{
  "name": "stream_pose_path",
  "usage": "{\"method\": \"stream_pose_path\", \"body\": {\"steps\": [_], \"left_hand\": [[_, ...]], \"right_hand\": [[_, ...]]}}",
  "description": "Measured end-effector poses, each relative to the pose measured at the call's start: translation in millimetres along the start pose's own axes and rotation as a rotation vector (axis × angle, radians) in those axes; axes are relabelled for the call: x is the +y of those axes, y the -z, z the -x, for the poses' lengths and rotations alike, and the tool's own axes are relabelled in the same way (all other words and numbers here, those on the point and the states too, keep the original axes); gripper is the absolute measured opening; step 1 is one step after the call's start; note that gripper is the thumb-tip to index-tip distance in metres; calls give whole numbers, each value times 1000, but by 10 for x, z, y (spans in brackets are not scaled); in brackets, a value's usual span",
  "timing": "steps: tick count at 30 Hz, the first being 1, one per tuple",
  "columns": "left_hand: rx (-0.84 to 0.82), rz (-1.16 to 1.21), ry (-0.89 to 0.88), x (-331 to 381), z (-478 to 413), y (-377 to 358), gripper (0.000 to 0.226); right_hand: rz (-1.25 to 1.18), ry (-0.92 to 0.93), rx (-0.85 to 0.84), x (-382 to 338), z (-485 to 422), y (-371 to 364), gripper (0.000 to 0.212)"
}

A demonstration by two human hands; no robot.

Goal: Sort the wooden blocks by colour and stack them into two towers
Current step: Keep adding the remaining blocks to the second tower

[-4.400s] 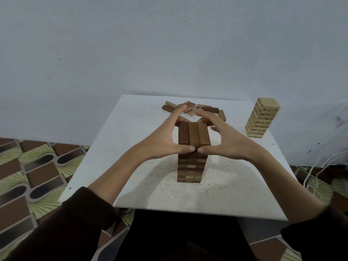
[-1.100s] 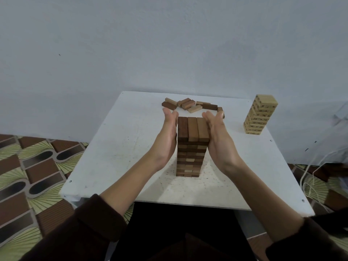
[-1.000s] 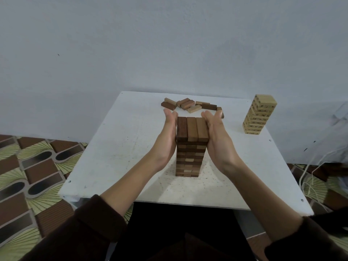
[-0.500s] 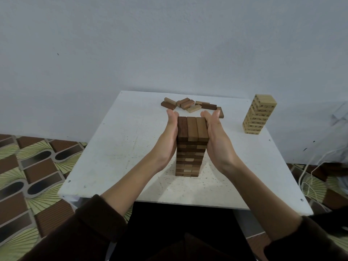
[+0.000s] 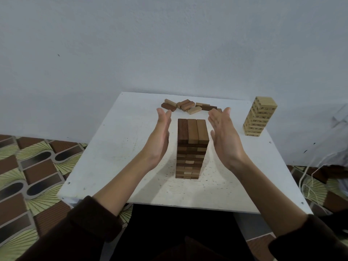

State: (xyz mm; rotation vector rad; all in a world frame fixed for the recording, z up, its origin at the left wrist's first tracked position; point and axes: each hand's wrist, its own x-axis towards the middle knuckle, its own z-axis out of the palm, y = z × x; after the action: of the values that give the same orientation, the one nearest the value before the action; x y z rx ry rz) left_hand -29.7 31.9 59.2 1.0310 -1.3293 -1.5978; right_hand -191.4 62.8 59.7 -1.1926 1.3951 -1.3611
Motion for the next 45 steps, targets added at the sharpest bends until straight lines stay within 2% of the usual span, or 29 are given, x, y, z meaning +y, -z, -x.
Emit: {"method": "stream_pose_path", "body": {"steps": [2, 5, 7, 9, 13, 16, 21, 25, 29, 32, 35, 37, 39, 43, 45], "left_hand": [[48, -21, -46, 30, -37, 57, 98], [129, -57, -79, 0, -147, 190, 70], [154, -132, -51, -72, -255, 285, 61], [177, -202, 14, -189, -387, 364, 55], [179, -418, 46, -449, -661, 462, 52], [170, -562, 20, -544, -909, 437, 43], [147, -726, -58, -677, -1480, 430, 40], [135, -854, -136, -791, -1916, 478, 48], [166, -1027, -258, -875, -2257, 534, 59], [147, -1114, -229, -916, -2418, 558, 57], [125, -1189, -157, -998, -2494, 547, 58], [143, -1188, -212, -1054, -2512, 549, 54], [154, -1120, -341, -1090, -2511, 557, 41], [151, -936, -407, -1115, -2412, 522, 14], [170, -860, -439, -1119, -2351, 494, 20]], "right_hand": [[-34, -20, -1, 7, -94, 58, 62], [-75, -43, 37, -4, -256, 133, 50], [-12, -29, 65, 57, -401, 186, 29], [68, -45, 61, 162, -576, 232, 21], [288, -87, 45, 393, -921, 268, 25], [452, -75, -40, 569, -1183, 259, 28], [685, -6, -170, 757, -1653, 159, 33], [926, 139, -303, 871, -2014, 87, 42], [1126, 243, -355, 864, -2295, 41, 58], [1209, 230, -451, 931, -2451, 10, 62], [1233, 241, -431, 1032, -2513, -17, 59], [1228, 289, -385, 1060, -2510, -41, 57], [1245, 346, -365, 1074, -2502, -57, 53], [1174, 449, -384, 1135, -2420, -92, 22], [1148, 464, -420, 1185, -2359, -111, 14]]}}
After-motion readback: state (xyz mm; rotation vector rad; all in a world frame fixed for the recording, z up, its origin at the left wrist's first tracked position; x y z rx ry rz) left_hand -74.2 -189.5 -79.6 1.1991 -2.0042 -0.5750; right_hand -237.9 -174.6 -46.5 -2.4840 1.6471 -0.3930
